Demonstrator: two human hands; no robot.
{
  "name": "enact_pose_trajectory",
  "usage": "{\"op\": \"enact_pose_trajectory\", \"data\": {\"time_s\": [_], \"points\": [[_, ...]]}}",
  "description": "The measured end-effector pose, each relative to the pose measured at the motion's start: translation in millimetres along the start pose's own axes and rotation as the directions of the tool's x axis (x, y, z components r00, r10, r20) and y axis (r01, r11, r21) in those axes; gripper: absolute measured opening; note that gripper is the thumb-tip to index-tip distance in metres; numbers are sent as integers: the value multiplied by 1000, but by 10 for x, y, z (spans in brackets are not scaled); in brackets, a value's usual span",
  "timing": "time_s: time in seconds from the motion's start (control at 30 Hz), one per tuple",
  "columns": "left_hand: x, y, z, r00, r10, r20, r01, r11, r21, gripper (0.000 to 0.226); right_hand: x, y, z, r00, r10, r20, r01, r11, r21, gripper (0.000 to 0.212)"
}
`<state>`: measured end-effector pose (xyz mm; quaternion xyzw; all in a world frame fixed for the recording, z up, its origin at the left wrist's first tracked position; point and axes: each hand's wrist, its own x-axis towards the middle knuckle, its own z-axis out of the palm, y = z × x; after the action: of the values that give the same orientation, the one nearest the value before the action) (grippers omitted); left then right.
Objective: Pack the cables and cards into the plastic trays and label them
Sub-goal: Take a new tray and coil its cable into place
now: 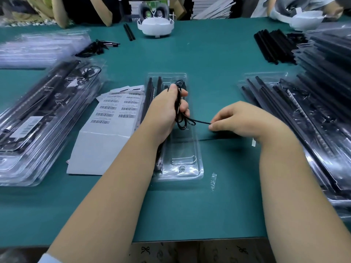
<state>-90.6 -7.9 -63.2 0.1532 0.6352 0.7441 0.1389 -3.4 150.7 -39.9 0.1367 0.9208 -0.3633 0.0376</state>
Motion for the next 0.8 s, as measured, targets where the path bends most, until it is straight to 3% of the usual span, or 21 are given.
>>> {"op": "enact_pose_trajectory", "data": {"time_s": [0.13, 0.23, 0.3, 0.37, 0.47, 0.57, 0.67, 0.7, 0.8], "points": [[-22, -17, 59, 994, 101, -35, -91, 973, 214, 32, 37, -102, 154, 984, -86, -155, 70, 992, -103, 3], [-20, -23, 77, 987, 159, -37, -141, 945, 296, 28, 31, -217, 298, 941, -175, -288, 133, 978, -160, 15], [-22, -32, 83, 982, 182, -56, -153, 931, 332, 27, 10, -263, 344, 920, -226, -320, 206, 974, -97, 24], [-15, -32, 69, 981, 164, -105, -126, 945, 303, 25, -5, -282, 365, 897, -284, -339, 306, 952, 10, 27], [-4, -1, 24, 987, 86, -133, -73, 992, 102, 27, -10, -290, 395, 838, -431, -335, 455, 890, -8, 36], [-18, -1, 60, 986, 118, -117, -95, 978, 188, 28, 10, -300, 435, 734, -512, -445, 527, 844, -101, 45], [-40, -47, 141, 968, 245, -53, -192, 860, 473, 25, 48, -315, 460, 625, -479, -617, 524, 843, -123, 39], [-49, -52, 162, 968, 250, -37, -199, 842, 501, 25, 61, -320, 468, 626, -433, -649, 529, 847, -56, 39], [-67, -38, 164, 980, 200, 15, -185, 871, 456, 26, 76, -345, 492, 727, -222, -649, 506, 813, 289, 32]]}}
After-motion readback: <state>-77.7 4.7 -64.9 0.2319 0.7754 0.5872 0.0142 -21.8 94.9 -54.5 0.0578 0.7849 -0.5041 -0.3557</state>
